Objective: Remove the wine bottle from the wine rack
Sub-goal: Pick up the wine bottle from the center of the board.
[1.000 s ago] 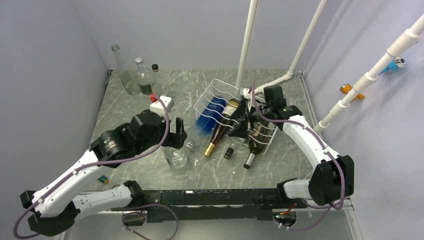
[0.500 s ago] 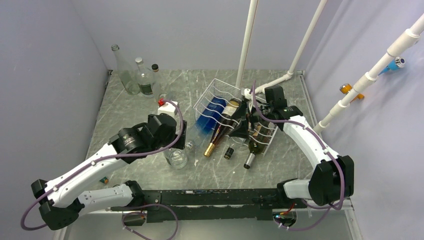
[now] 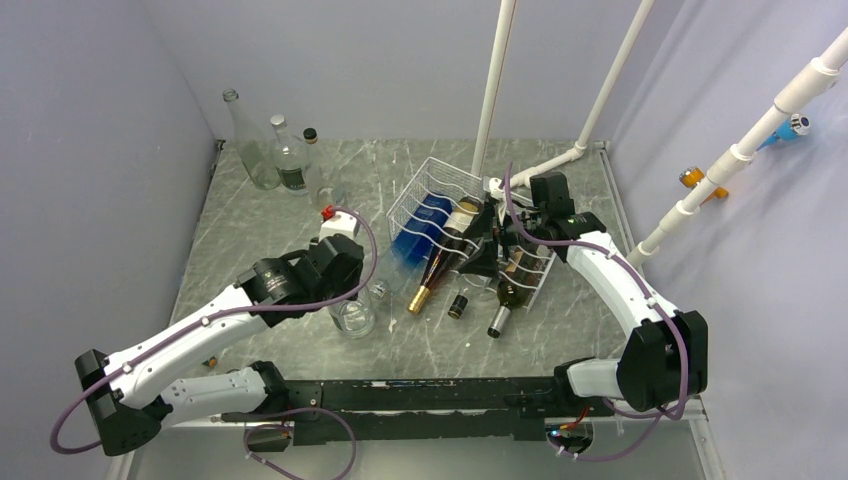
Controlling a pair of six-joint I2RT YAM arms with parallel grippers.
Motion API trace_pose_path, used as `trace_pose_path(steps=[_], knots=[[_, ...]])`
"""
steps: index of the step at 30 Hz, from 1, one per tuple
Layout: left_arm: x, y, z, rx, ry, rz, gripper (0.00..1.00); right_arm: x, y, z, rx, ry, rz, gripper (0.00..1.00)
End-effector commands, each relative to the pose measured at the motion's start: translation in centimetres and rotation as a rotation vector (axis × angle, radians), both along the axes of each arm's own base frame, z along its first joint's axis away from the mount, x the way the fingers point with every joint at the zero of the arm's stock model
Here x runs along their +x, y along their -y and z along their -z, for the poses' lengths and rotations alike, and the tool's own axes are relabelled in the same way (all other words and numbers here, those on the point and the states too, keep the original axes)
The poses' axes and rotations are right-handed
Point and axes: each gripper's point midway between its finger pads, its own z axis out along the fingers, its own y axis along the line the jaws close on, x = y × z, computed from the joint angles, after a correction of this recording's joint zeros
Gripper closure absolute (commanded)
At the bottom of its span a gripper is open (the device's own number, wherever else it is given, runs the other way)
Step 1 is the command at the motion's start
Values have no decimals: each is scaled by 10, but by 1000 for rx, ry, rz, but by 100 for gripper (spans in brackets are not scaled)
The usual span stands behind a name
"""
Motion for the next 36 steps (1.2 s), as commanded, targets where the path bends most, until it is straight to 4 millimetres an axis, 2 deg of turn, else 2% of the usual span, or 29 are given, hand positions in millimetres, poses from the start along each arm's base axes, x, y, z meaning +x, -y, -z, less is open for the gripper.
trace_pose_path(steps=[1, 4, 8, 9, 15, 21, 25, 36], knots=[[9, 6, -7, -28, 43, -19, 55, -2, 0, -14, 39, 67, -31, 0], [9, 7, -9, -36, 51, -12, 66, -2, 0, -13, 38, 67, -31, 0], [12, 6, -22, -48, 89, -4, 97, -3, 0, -13, 38, 69, -32, 0], [14, 6, -28, -54, 108, -1, 100, -3, 0, -13, 38, 68, -32, 0], [26, -1, -62, -82, 218, 2, 100, -3, 1, -12, 36, 69, -36, 0], [50, -22, -81, -84, 293, -43, 100, -4, 1, -12, 34, 69, -40, 0], [70, -40, -90, -100, 337, -82, 100, -3, 1, -10, 30, 67, -42, 0], [129, -106, -117, -83, 453, -241, 100, -6, 1, -9, 34, 55, -56, 0]])
